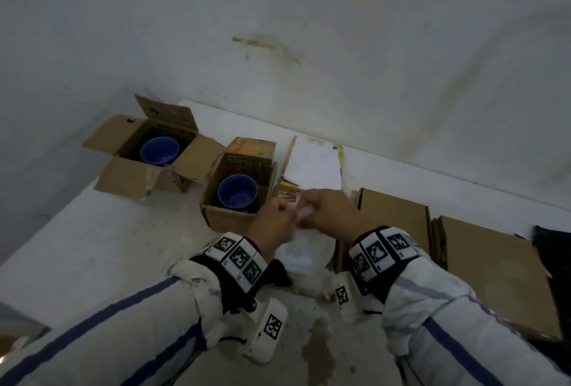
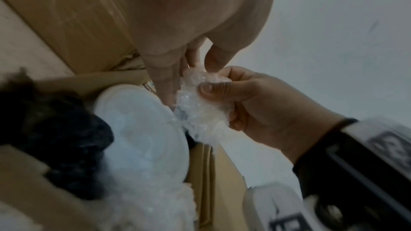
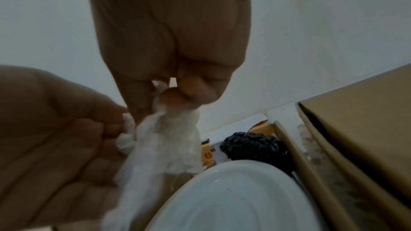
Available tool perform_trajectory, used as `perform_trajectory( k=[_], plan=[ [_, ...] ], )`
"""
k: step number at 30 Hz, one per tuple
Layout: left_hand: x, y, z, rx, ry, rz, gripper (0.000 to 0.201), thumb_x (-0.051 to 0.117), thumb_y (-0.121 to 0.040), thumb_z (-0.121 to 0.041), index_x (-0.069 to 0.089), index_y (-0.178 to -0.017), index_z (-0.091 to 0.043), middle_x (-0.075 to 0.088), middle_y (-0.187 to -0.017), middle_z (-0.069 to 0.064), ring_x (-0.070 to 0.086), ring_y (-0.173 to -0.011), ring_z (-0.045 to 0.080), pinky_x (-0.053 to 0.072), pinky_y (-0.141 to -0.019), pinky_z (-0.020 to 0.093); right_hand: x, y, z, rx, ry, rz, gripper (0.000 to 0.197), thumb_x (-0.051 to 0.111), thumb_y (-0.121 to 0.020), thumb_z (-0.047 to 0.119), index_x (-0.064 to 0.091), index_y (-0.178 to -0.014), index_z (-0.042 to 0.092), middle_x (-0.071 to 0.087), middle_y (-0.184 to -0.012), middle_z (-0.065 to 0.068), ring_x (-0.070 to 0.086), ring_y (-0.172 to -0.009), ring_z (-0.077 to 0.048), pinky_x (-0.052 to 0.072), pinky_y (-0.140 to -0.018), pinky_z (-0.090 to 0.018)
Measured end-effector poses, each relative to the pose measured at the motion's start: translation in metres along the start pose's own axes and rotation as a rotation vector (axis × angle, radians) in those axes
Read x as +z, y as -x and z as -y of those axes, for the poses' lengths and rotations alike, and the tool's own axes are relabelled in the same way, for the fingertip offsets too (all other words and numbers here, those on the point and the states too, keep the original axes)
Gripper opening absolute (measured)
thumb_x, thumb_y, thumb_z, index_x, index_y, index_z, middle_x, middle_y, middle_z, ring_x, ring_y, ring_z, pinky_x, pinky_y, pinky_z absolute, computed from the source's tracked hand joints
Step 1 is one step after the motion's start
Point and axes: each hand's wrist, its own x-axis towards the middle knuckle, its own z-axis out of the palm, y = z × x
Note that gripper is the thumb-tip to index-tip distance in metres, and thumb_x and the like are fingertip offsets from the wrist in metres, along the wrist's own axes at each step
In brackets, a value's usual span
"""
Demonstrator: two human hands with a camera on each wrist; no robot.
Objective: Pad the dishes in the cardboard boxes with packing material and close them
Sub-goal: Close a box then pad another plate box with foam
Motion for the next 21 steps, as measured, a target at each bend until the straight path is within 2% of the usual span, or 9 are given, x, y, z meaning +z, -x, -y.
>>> perform_trajectory(
  k=[1, 3, 6, 8, 11, 13, 16, 19, 21],
  plan=[
    [-0.004, -0.003, 0.003, 0.021, -0.043, 0.023, 0.013, 0.053, -0.093, -0.012, 0.053, -0.105, -0.016, 0.057, -0.092, 0.002, 0.053, -0.08, 0.014, 0.044, -0.071, 0.026, 0.001, -0.007, -0.003, 0.017, 0.021, -0.026, 0.026, 0.074, -0.075, 0.03, 0.065, -0.099, 0.023, 0.065, -0.102, -0.004, 0.06, -0.094, -0.02, 0.04, -0.066, -0.022],
    [-0.014, -0.008, 0.011, 0.044, -0.147, 0.1, 0.04, 0.045, -0.094, -0.001, 0.044, -0.131, -0.015, 0.054, -0.115, -0.002, 0.052, -0.094, 0.011, 0.043, -0.076, 0.021, 0.001, -0.018, -0.005, 0.064, -0.005, -0.082, 0.019, 0.072, -0.077, 0.029, 0.063, -0.091, 0.021, 0.061, -0.092, -0.001, 0.059, -0.092, -0.02, 0.035, -0.059, -0.023],
    [-0.029, -0.012, 0.019, 0.054, -0.401, 0.253, 0.055, 0.04, -0.092, 0.008, 0.031, -0.143, -0.012, 0.041, -0.138, 0.004, 0.047, -0.112, 0.012, 0.042, -0.08, 0.01, 0.005, -0.036, -0.003, 0.106, -0.002, -0.195, 0.018, 0.069, -0.079, 0.025, 0.061, -0.089, 0.013, 0.059, -0.09, -0.005, 0.054, -0.083, -0.021, 0.033, -0.062, -0.025],
    [-0.036, -0.015, 0.023, 0.072, -0.708, 0.327, 0.057, 0.044, -0.092, 0.004, 0.03, -0.145, -0.013, 0.037, -0.147, 0.007, 0.04, -0.13, 0.019, 0.038, -0.097, 0.019, 0.011, -0.049, 0.001, 0.111, 0.019, -0.261, 0.022, 0.066, -0.079, 0.021, 0.06, -0.094, 0.007, 0.058, -0.098, -0.013, 0.054, -0.085, -0.027, 0.033, -0.067, -0.025],
    [-0.042, -0.022, 0.032, 0.115, -1.014, 0.427, 0.055, 0.048, -0.09, 0.001, 0.039, -0.142, -0.013, 0.043, -0.144, 0.008, 0.043, -0.131, 0.023, 0.038, -0.107, 0.029, 0.02, -0.063, 0.008, 0.09, 0.076, -0.27, 0.026, 0.058, -0.084, 0.017, 0.054, -0.104, 0.002, 0.05, -0.107, -0.018, 0.055, -0.091, -0.035, 0.036, -0.069, -0.029],
    [-0.045, -0.025, 0.036, 0.187, -1.08, 0.454, 0.049, 0.05, -0.088, 0.004, 0.049, -0.135, -0.01, 0.047, -0.141, 0.01, 0.045, -0.129, 0.025, 0.038, -0.108, 0.032, 0.026, -0.069, 0.01, 0.075, 0.157, -0.22, 0.028, 0.055, -0.087, 0.017, 0.052, -0.11, 0.002, 0.047, -0.111, -0.019, 0.055, -0.092, -0.038, 0.036, -0.069, -0.03],
    [-0.048, -0.027, 0.041, 0.279, -1.123, 0.446, 0.041, 0.05, -0.087, 0.007, 0.056, -0.126, -0.005, 0.047, -0.136, 0.012, 0.044, -0.128, 0.025, 0.034, -0.108, 0.03, 0.033, -0.075, 0.01, 0.035, 0.265, -0.095, 0.029, 0.052, -0.089, 0.015, 0.05, -0.116, 0.003, 0.043, -0.116, -0.019, 0.055, -0.092, -0.039, 0.035, -0.07, -0.031],
    [-0.051, -0.029, 0.048, 0.378, -1.149, 0.432, 0.035, 0.052, -0.088, 0.004, 0.059, -0.121, -0.004, 0.048, -0.132, 0.013, 0.045, -0.124, 0.024, 0.033, -0.106, 0.028, 0.036, -0.084, 0.009, -0.026, 0.332, 0.021, 0.029, 0.053, -0.086, 0.019, 0.054, -0.11, 0.003, 0.048, -0.114, -0.019, 0.044, -0.077, -0.025, 0.032, -0.07, -0.03],
    [-0.053, -0.029, 0.05, 0.391, -1.135, 0.449, 0.033, 0.054, -0.088, 0.002, 0.06, -0.12, -0.003, 0.047, -0.133, 0.012, 0.045, -0.124, 0.022, 0.034, -0.106, 0.025, 0.032, -0.087, 0.009, -0.025, 0.387, 0.109, 0.028, 0.052, -0.087, 0.02, 0.059, -0.108, 0.003, 0.05, -0.113, -0.019, 0.037, -0.075, -0.02, 0.03, -0.072, -0.028]
  ],
)
